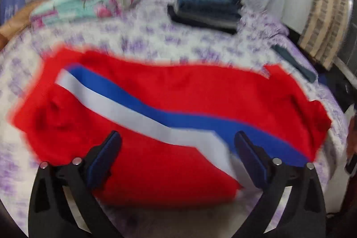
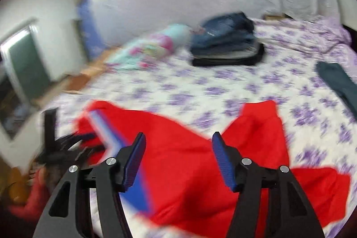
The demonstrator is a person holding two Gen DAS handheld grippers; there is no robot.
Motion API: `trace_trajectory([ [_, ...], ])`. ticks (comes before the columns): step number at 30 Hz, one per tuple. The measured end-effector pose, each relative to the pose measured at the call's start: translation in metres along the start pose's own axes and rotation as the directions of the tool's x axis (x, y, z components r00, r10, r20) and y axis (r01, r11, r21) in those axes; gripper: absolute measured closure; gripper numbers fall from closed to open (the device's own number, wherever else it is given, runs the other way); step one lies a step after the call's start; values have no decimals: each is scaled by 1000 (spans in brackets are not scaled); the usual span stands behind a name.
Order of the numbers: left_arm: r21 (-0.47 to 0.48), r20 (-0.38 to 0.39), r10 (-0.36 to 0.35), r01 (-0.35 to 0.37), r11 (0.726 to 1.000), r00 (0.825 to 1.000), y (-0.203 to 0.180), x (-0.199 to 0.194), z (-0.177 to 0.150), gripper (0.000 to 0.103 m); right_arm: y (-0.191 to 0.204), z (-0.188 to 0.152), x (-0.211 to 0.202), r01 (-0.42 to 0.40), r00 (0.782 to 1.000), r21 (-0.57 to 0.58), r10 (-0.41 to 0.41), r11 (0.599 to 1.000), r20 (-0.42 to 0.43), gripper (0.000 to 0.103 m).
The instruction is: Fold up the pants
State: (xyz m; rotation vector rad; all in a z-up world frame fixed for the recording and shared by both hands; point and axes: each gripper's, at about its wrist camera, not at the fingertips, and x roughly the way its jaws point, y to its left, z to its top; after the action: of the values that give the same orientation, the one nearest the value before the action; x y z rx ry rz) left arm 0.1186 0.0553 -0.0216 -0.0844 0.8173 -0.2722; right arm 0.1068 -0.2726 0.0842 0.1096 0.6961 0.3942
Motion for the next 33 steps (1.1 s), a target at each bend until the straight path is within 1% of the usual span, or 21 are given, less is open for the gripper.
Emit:
trace_trajectory([
  [1, 47, -28, 39, -38, 998, 999, -8, 2, 1, 5, -5, 6, 18, 41, 999, 9, -41, 999, -32, 41],
  [2, 77, 1, 52, -52, 996, 999, -13, -2, 0, 5, -11, 12, 40, 80, 994, 24, -78, 996, -74, 41],
  [6, 91, -14, 39, -37, 995, 999, -12, -3, -5, 5, -27, 16, 91, 200, 972, 58, -190, 978, -136, 41],
  [8, 88, -15, 31, -30, 996, 999, -11, -3, -5, 5, -31, 12, 104, 318, 938, -11, -316, 948, -143, 43],
  [9, 89, -15, 31, -29, 996, 999, -11, -2, -5, 5, -34, 10, 108, 333, 930, -36, -335, 942, -149, 50],
  [10, 90, -14, 30, -28, 996, 999, -11, -1, -5, 5, -35, 5, 109, 337, 926, -58, -342, 940, -157, 63],
  [11, 90, -14, 27, -25, 996, 1000, -10, -2, -5, 5, -34, 0, 105, 338, 926, -73, -346, 938, -152, 69],
  [12, 89, -13, 21, -20, 996, 1000, -10, -2, -6, 5, -33, -3, 100, 327, 931, -81, -336, 941, -141, 87],
  [13, 87, -13, 15, -14, 996, 1000, -9, -1, -5, 5, -33, -6, 88, 305, 943, -72, -311, 950, -118, 93],
  [16, 84, -10, -4, 5, 996, 1000, -10, -1, -6, 5, -41, -10, 34, 241, 971, 20, -241, 970, -9, 96],
  [19, 83, -5, -14, 15, 996, 1000, -10, -3, -9, 5, -78, -40, -46, 173, 975, 203, -197, 964, 104, 97],
  [21, 84, -3, -12, 12, 996, 1000, -11, -4, -9, 5, -119, -80, -88, 207, 959, 345, -260, 916, 114, 97],
  [23, 90, -1, -5, 5, 996, 1000, -12, -4, -11, 5, -155, -124, -112, 251, 948, 479, -313, 841, 52, 92],
  [24, 93, -1, -1, 1, 996, 1000, -13, -4, -11, 5, -170, -144, -121, 244, 949, 551, -314, 798, 35, 90],
  [25, 98, -1, 6, -6, 995, 1000, -14, -4, -12, 5, -182, -161, -131, 197, 956, 625, -290, 756, 49, 90],
  [26, 102, -1, 14, -14, 995, 1000, -15, -3, -12, 5, -187, -171, -139, 135, 961, 666, -261, 734, 93, 89],
  [27, 109, -2, 26, -26, 994, 1000, -17, -3, -13, 5, -184, -170, -145, 108, 958, 664, -256, 740, 129, 80],
  [28, 114, -3, 34, -34, 993, 999, -18, -2, -13, 5, -174, -163, -148, 110, 952, 623, -263, 774, 158, 65],
  [30, 125, -7, 53, -52, 991, 999, -20, -1, -13, 4, -131, -132, -138, 195, 939, 414, -291, 889, 181, 47],
  [31, 130, -8, 62, -60, 990, 998, -21, -1, -13, 4, -98, -112, -121, 248, 938, 252, -297, 935, 180, 41],
  [33, 133, -9, 69, -67, 989, 998, -22, 0, -13, 4, -52, -89, -92, 303, 936, 38, -305, 952, 178, 39],
])
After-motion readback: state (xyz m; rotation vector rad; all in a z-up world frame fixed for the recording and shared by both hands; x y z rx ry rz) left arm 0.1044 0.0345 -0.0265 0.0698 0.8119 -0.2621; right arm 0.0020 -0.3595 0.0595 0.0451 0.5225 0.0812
